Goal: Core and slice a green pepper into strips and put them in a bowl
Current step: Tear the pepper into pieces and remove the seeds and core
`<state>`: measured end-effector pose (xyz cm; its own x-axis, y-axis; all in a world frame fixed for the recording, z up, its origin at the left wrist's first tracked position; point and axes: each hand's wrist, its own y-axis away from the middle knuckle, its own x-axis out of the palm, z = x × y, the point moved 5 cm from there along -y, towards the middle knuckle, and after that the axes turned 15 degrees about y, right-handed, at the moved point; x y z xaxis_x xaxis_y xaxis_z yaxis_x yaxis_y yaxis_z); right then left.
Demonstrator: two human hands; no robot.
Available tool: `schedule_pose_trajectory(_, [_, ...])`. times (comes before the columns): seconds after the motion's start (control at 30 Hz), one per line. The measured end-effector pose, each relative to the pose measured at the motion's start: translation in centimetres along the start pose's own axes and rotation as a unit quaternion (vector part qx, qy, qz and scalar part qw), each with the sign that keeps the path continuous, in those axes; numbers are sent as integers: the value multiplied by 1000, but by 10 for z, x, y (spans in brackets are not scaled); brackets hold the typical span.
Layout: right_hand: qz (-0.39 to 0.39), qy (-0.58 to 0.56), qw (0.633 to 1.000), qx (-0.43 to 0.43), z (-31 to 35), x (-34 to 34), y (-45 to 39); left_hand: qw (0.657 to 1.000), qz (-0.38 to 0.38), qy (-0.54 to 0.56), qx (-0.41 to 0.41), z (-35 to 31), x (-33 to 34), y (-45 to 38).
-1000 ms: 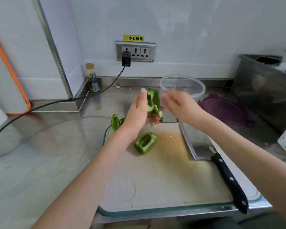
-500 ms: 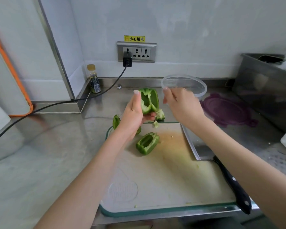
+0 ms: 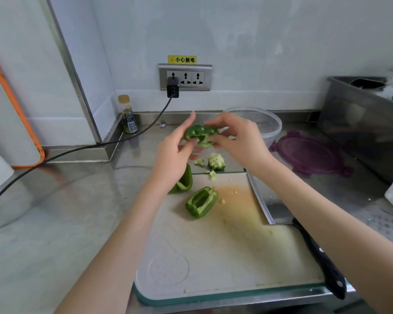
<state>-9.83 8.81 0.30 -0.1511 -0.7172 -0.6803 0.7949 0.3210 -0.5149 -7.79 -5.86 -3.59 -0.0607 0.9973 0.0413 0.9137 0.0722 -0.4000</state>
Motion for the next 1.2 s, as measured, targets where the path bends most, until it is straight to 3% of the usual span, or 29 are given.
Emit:
schedule_pose_trajectory(0.07, [13, -1, 1000, -5, -3, 5, 1, 993, -66, -99, 25, -4, -8, -5])
schedule_pose_trajectory(0.17, [52, 34, 998, -11, -5, 5, 0, 962, -94, -245, 73, -15, -8, -16])
schedule_pose_trajectory(0.2, [38, 53, 998, -10, -5, 1, -1, 951, -95, -278, 96, -20, -5, -20])
schedule_pose_trajectory(0.3, [-103, 41, 994, 23, 0, -13, 0, 923, -75, -335, 175, -33, 8, -29])
schedule_pose_trajectory(0.4, [94, 59, 994, 1, 5, 11, 3, 897, -36, -395, 193, -30, 20, -31])
schedule_pose_trajectory(0.43, [86, 50, 995, 21, 3, 8, 1, 892, -26, -406, 195, -26, 21, -31])
schedule_pose_trajectory(0.5, [-25, 24, 996, 81, -7, -7, -6, 881, -9, -425, 206, -18, 22, -30])
schedule_pose_trajectory(0.53, [-4, 32, 996, 83, -6, -7, -7, 876, -6, -432, 215, -15, 23, -30])
schedule_pose_trajectory(0.6, [125, 61, 988, 61, -4, 12, -1, 869, -2, -439, 229, -12, 28, -30])
schedule_pose_trajectory(0.7, [70, 42, 992, 99, -11, 10, 0, 859, 1, -456, 233, -10, 33, -30])
schedule_pose_trajectory(0.73, [99, 44, 990, 91, -9, 11, 1, 859, 0, -457, 230, -11, 34, -30])
schedule_pose_trajectory(0.8, [149, 36, 985, 82, -12, 13, 6, 865, 8, -450, 221, -13, 36, -27])
schedule_pose_trajectory(0.9, [36, 58, 989, 132, -18, -6, 17, 880, -28, -449, 153, -15, 21, -22])
schedule_pose_trajectory(0.97, [149, 107, 979, 90, -11, 6, 33, 900, -86, -415, 105, -19, 2, -16])
schedule_pose_trajectory(1.03, [285, 168, 942, 49, -5, 29, 56, 926, -134, -347, 66, -26, -12, -9])
schedule_pose_trajectory(1.1, [315, 197, 927, 48, -2, 42, 66, 940, -123, -317, 7, -29, -19, -4])
schedule_pose_trajectory(1.2, [307, 200, 928, 69, 0, 43, 70, 944, -48, -312, -99, -29, -19, 3])
